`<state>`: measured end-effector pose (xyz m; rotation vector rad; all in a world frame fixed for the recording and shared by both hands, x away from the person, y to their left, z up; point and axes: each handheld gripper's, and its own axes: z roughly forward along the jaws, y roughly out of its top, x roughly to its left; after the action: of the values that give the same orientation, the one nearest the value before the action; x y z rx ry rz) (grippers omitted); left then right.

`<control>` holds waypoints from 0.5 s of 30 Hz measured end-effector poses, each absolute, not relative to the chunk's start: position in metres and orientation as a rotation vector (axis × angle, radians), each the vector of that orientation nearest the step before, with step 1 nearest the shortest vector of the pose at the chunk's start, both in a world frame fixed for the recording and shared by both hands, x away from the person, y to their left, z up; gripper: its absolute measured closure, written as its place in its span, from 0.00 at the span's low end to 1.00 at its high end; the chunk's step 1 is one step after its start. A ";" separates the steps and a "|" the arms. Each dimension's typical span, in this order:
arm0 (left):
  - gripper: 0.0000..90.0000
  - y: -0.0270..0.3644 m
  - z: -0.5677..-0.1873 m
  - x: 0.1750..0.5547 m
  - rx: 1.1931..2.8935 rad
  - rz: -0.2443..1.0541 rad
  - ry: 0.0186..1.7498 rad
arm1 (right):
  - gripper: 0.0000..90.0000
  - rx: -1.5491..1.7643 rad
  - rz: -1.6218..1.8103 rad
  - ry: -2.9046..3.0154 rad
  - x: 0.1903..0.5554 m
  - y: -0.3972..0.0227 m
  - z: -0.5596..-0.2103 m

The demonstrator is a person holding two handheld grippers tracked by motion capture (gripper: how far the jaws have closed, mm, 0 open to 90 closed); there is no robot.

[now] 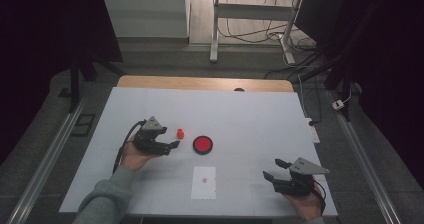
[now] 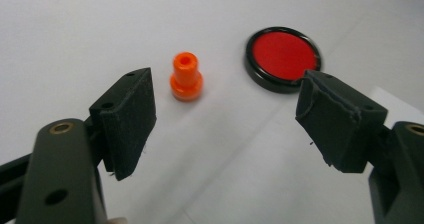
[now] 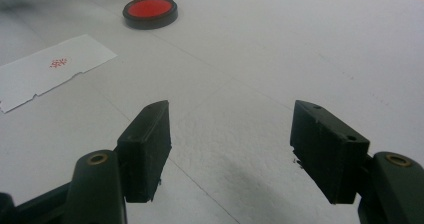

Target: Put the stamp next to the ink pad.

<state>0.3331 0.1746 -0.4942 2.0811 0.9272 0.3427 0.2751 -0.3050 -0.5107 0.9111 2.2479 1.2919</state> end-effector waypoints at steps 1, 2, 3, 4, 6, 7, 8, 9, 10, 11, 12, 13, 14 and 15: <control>0.27 0.176 -0.493 0.328 2.077 0.344 0.920 | 0.36 0.911 1.293 2.250 0.275 -0.305 -0.511; 0.27 0.178 -0.492 0.323 2.075 0.343 0.914 | 0.36 0.910 1.296 2.249 0.275 -0.304 -0.511; 0.27 0.180 -0.492 0.318 2.074 0.349 0.909 | 0.36 0.910 1.292 2.252 0.275 -0.304 -0.511; 0.27 0.181 -0.492 0.315 2.075 0.350 0.908 | 0.36 0.909 1.294 2.254 0.275 -0.304 -0.511; 0.26 0.185 -0.493 0.306 2.066 0.339 0.907 | 0.36 0.906 1.298 2.253 0.275 -0.303 -0.510; 0.26 0.187 -0.494 0.302 2.066 0.334 0.908 | 0.36 0.905 1.299 2.254 0.275 -0.303 -0.510; 0.26 0.189 -0.495 0.297 2.067 0.338 0.909 | 0.36 0.903 1.302 2.257 0.275 -0.303 -0.510; 0.26 0.191 -0.496 0.293 2.069 0.340 0.908 | 0.36 0.900 1.303 2.259 0.274 -0.303 -0.510; 0.26 0.194 -0.497 0.288 2.066 0.335 0.911 | 0.36 0.897 1.298 2.260 0.274 -0.303 -0.511; 0.26 0.197 -0.498 0.284 2.063 0.331 0.913 | 0.36 0.897 1.297 2.261 0.274 -0.302 -0.511; 0.26 0.200 -0.499 0.280 2.061 0.330 0.917 | 0.36 0.897 1.301 2.266 0.275 -0.302 -0.511; 0.26 0.203 -0.500 0.276 2.057 0.332 0.921 | 0.36 0.897 1.300 2.268 0.275 -0.302 -0.511; 0.26 0.207 -0.501 0.272 2.056 0.331 0.920 | 0.36 0.896 1.302 2.271 0.275 -0.302 -0.512; 0.26 0.210 -0.502 0.268 2.051 0.332 0.924 | 0.36 0.894 1.302 2.272 0.275 -0.302 -0.512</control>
<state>0.2677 0.2096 -0.5019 2.0513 0.9240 0.3321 0.2746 -0.3022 -0.5115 0.8941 2.2723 1.3019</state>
